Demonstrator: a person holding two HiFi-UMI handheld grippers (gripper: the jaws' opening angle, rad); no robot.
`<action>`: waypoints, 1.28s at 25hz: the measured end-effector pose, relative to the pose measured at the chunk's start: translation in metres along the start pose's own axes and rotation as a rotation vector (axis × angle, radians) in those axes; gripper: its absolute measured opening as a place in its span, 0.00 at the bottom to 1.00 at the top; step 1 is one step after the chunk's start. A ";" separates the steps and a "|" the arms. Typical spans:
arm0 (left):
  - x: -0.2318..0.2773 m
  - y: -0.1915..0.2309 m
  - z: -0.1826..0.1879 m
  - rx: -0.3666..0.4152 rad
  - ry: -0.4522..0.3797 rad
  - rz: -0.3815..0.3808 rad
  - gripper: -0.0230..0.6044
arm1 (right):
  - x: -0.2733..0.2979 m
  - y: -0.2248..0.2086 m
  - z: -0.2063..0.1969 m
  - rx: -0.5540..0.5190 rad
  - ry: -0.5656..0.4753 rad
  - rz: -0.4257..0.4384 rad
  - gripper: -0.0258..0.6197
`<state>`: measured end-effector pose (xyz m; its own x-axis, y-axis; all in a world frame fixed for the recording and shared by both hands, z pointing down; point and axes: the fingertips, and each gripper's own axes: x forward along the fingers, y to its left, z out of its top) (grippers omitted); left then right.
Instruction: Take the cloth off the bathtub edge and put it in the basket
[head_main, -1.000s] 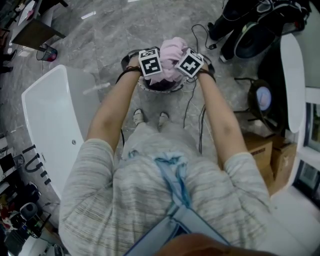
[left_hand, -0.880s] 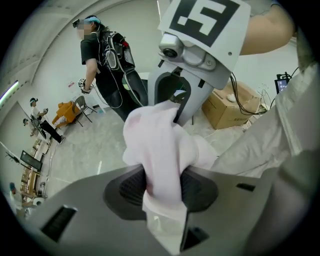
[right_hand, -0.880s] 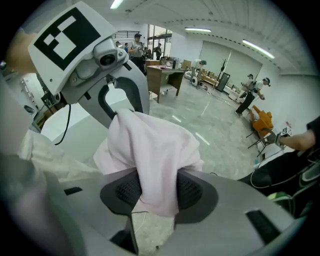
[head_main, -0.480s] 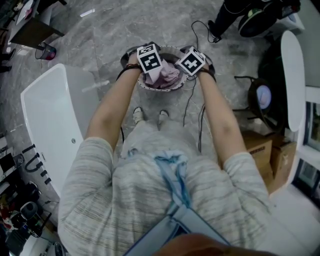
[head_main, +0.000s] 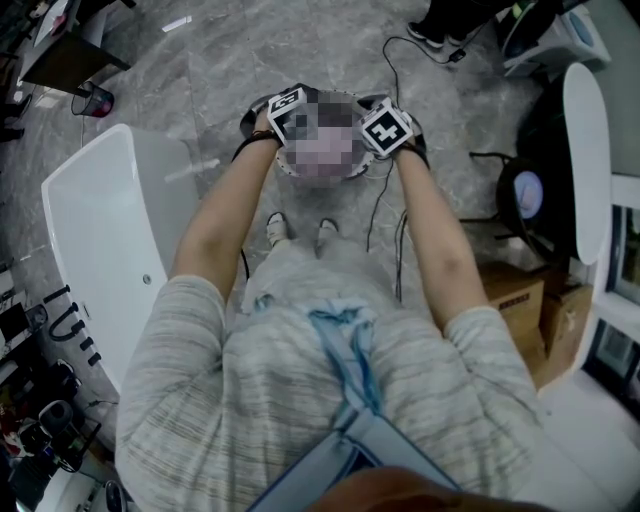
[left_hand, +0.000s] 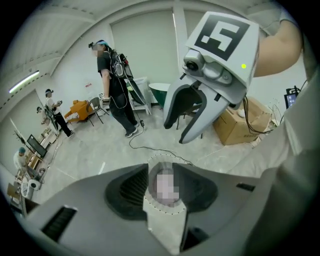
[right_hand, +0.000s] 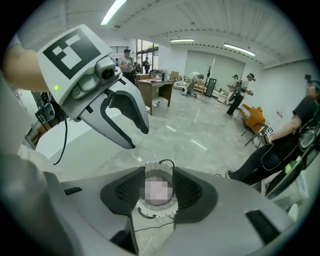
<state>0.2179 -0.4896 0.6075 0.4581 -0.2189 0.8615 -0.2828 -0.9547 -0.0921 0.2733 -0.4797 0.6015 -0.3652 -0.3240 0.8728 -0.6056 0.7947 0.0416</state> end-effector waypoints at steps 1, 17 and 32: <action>-0.004 0.002 0.003 -0.024 -0.027 0.004 0.25 | -0.003 0.000 0.004 0.013 -0.023 -0.001 0.27; -0.085 0.007 0.054 -0.479 -0.617 -0.013 0.25 | -0.059 0.004 0.047 0.297 -0.532 0.054 0.27; -0.160 -0.015 0.062 -0.494 -0.892 0.068 0.20 | -0.140 0.035 0.067 0.284 -0.860 0.157 0.16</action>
<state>0.2010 -0.4529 0.4395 0.8314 -0.5328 0.1581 -0.5555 -0.7888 0.2631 0.2556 -0.4408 0.4486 -0.7889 -0.5841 0.1909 -0.6143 0.7424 -0.2671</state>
